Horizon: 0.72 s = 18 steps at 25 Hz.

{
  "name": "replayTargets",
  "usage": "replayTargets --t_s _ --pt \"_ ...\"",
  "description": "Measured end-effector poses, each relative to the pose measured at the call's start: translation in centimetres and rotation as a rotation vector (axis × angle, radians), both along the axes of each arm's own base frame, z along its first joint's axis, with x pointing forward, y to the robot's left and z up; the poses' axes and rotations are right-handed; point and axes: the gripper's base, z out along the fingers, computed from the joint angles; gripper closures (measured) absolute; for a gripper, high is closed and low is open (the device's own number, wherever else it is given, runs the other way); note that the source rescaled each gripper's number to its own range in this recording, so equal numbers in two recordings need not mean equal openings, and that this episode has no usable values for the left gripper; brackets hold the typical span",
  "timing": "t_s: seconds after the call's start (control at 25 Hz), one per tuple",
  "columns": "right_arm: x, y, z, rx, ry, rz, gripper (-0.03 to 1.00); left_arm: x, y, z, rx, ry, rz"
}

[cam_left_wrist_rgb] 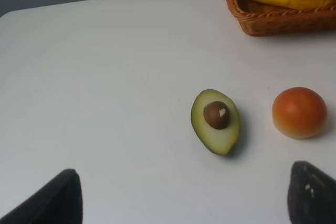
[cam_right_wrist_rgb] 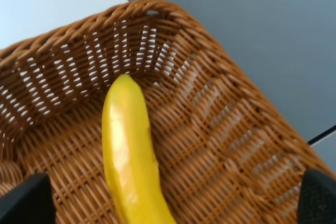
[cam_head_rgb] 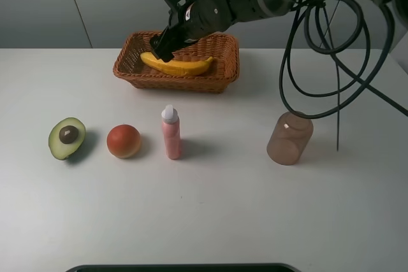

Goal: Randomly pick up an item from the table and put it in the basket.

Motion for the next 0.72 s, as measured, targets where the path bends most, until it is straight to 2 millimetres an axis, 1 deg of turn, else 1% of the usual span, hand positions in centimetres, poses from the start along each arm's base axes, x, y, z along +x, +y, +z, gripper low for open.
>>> replayTargets --t_s 0.04,0.16,0.2,0.32,0.36,0.44,0.52,0.56,0.6,0.72 --pt "-0.1 -0.1 0.6 -0.001 -0.004 0.0 -0.02 0.0 0.0 0.0 0.0 0.0 0.0" --pt "-0.4 -0.9 4.3 0.012 -0.038 -0.01 -0.02 0.0 0.0 0.0 0.0 0.0 0.0" --pt "-0.6 -1.4 6.0 0.025 -0.058 -0.017 -0.02 0.0 0.0 0.0 0.0 0.0 0.0" --pt "-1.1 -4.0 11.2 0.05 -0.103 -0.064 -0.02 0.0 0.0 0.0 0.0 0.0 0.0" --pt "-1.4 -5.3 13.4 0.061 -0.123 -0.088 -0.03 0.0 0.0 0.0 0.0 0.0 0.0" --pt "-2.2 -7.6 16.4 0.062 -0.137 -0.13 -0.03 0.0 0.0 0.0 0.0 0.0 0.0" --pt "-3.6 -10.3 20.1 0.074 -0.167 -0.178 -0.03 0.0 0.0 0.0 0.0 0.0 0.0" --pt "-4.4 -11.9 21.9 0.08 -0.182 -0.207 -0.03 0.0 0.0 0.0 0.0 0.0 0.0" --pt "-5.2 -13.2 23.3 0.081 -0.19 -0.233 -0.03 0.0 0.0 0.0 0.0 0.0 0.0" --pt "-8.6 -17.9 28.0 0.102 -0.248 -0.326 -0.03 0.0 0.0 0.0 0.0 0.0 0.0"
